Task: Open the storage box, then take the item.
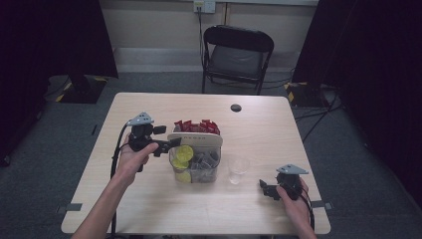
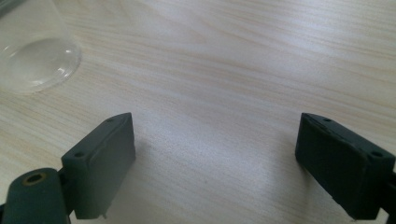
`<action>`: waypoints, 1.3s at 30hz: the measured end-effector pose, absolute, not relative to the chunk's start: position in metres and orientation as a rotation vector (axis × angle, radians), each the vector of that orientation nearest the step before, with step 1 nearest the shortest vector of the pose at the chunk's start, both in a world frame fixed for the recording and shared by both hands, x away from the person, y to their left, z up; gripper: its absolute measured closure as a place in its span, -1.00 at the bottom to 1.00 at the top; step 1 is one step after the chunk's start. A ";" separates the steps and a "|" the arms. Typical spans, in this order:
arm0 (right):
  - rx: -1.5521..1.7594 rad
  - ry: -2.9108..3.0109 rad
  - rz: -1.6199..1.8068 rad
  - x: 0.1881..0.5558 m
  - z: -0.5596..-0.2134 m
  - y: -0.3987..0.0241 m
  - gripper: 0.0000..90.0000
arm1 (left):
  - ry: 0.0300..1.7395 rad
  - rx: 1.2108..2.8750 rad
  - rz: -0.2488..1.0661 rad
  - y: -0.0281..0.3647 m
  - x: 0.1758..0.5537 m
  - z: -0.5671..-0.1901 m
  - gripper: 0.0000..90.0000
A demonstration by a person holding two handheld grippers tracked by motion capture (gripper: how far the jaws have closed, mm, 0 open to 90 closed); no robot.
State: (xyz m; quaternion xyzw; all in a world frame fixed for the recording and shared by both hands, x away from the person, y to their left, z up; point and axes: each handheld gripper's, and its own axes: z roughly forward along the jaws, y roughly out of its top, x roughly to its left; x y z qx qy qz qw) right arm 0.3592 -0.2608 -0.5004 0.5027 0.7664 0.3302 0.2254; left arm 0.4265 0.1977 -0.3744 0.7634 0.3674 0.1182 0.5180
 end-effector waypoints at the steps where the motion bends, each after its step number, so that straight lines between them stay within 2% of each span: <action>1: 1.386 2.114 0.911 0.359 -0.500 -0.261 -0.74 | 0.883 1.819 0.286 0.198 0.427 -0.375 -0.65; 14: 1.382 2.119 0.914 0.360 -0.500 -0.261 -0.74 | 0.903 1.781 0.274 0.199 0.439 -0.376 -0.64; 19: 1.380 2.122 0.915 0.360 -0.500 -0.261 -0.75 | 0.951 1.787 0.309 0.204 0.442 -0.377 -0.63; 39: 1.350 2.121 0.973 0.354 -0.489 -0.259 -0.67 | 0.930 1.815 0.283 0.199 0.447 -0.379 -0.66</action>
